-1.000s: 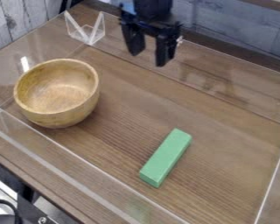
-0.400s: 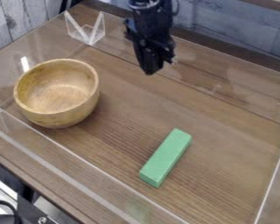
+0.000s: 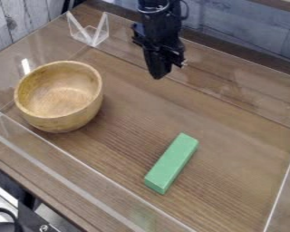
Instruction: Move green object from inside the wooden bowl to the table next to it
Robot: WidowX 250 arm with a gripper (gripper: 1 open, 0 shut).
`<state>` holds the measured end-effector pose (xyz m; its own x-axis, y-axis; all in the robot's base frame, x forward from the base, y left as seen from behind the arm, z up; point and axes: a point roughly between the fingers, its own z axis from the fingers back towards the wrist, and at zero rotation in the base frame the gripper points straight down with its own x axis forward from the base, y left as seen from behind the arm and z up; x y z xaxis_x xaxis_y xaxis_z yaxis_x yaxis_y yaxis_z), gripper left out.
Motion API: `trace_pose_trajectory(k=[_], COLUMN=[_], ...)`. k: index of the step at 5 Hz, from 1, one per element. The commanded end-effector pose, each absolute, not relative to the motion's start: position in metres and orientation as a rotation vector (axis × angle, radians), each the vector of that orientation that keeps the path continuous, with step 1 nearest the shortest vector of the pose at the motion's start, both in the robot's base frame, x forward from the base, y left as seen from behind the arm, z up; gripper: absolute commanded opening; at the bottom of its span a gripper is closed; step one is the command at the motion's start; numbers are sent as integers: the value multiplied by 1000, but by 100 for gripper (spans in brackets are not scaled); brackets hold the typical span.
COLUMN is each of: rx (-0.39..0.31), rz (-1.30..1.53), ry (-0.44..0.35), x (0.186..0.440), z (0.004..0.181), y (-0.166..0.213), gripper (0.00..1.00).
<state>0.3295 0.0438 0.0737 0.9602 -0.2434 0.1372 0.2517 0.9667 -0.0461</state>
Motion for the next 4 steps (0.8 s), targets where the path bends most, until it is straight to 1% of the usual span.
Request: trace_pose_trajectory(k=[1,3,4], rx=[-58,-85,-91], rz=[-226,-182,-149], ry=[-198,-203,-206], x=[342,354,349], z=[93,79,84], y=[44,56,54], gripper=[0,0,100])
